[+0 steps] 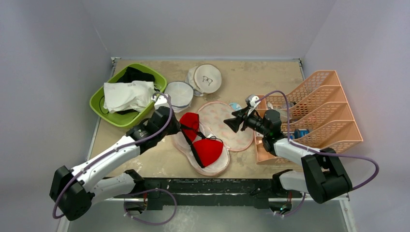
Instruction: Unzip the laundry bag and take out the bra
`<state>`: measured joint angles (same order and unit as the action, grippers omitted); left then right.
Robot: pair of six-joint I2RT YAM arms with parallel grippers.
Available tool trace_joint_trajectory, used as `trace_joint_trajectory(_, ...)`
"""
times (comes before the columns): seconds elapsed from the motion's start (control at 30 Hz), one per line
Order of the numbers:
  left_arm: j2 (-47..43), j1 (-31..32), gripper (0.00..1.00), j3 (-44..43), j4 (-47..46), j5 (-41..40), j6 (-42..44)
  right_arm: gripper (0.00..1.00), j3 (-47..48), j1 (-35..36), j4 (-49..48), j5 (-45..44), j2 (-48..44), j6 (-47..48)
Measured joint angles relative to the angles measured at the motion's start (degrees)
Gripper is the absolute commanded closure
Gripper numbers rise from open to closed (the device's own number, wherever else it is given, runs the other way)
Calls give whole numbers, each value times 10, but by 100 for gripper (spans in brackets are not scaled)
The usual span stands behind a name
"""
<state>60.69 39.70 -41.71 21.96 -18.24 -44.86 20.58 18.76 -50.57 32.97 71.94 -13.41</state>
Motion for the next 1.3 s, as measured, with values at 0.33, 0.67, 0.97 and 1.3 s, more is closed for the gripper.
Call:
trace_joint_trajectory(0.33, -52, 0, 100, -87, 20, 35, 40, 35, 0, 1, -4, 0, 1, -1)
trace_joint_trajectory(0.67, -35, 0, 100, -248, 52, 5, 88, 35, 0, 2, -8, 0, 1, -1)
trace_joint_trajectory(0.97, 44, 0, 100, -392, 101, -102, 144, 35, 0, 3, -8, 0, 1, -1)
trace_joint_trajectory(1.3, 191, -31, 100, -510, 138, -260, 190, 34, 0, 3, -8, 0, 0, -1)
